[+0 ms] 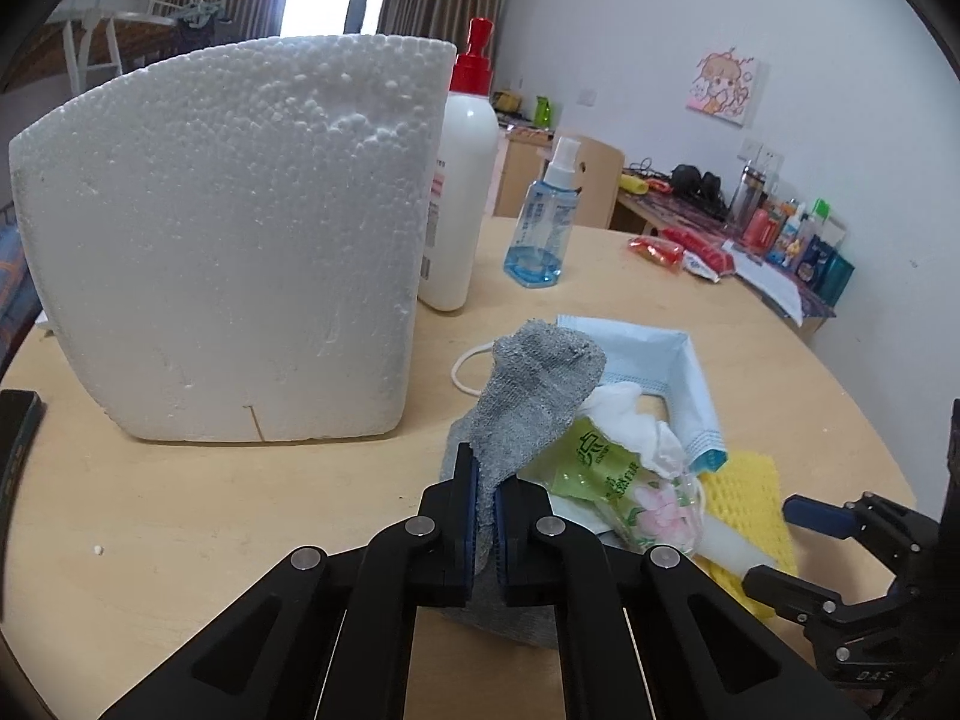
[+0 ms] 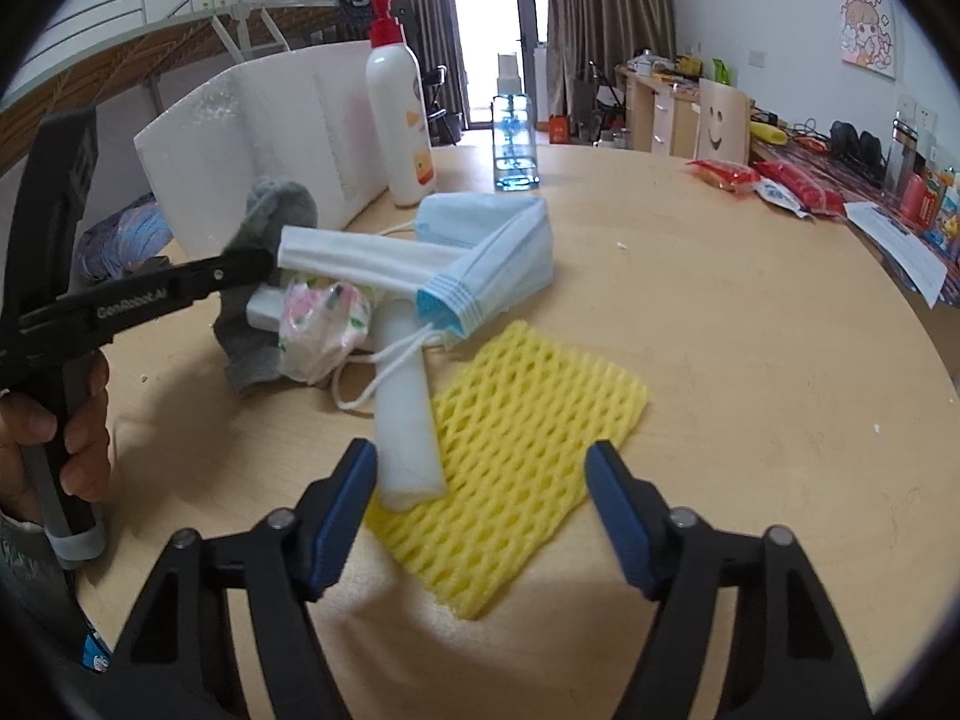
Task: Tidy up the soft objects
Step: 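Close the left gripper on the grey sock while the right gripper grasps the yellow foam net, then lift the grey sock with the left gripper while the right gripper carries the yellow net toward the foam box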
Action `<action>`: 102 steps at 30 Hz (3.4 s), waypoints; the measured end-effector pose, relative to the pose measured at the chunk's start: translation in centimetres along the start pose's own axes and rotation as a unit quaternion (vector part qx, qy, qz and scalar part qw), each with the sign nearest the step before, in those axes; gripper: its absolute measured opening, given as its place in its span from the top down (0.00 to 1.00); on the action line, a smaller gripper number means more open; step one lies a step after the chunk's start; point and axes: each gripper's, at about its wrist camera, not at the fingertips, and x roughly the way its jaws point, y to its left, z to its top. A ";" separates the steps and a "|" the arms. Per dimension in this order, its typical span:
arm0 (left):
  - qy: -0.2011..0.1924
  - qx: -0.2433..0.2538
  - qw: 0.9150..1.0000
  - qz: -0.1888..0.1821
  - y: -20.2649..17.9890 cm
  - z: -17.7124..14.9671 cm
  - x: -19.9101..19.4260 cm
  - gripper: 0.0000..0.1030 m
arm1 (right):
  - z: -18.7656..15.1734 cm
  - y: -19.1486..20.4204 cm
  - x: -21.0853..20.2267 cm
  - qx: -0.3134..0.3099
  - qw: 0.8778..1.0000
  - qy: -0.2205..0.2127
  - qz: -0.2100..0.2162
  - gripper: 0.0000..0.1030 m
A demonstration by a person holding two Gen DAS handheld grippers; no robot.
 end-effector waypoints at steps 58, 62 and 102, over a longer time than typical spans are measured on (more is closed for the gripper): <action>-0.107 0.042 0.992 -0.052 -3.1 0.0 -10.0 0.96 | -1.4 -1.3 -10.1 -0.004 0.993 -0.110 -0.049 0.86; -0.118 0.045 0.991 -0.050 -3.5 0.0 -11.5 0.96 | -1.2 -1.2 -11.0 -0.004 0.991 -0.129 -0.044 0.86; -0.231 0.051 0.964 0.122 -1.0 -5.0 -25.0 0.95 | 0.5 9.6 -14.9 -0.105 0.961 -0.232 0.109 0.86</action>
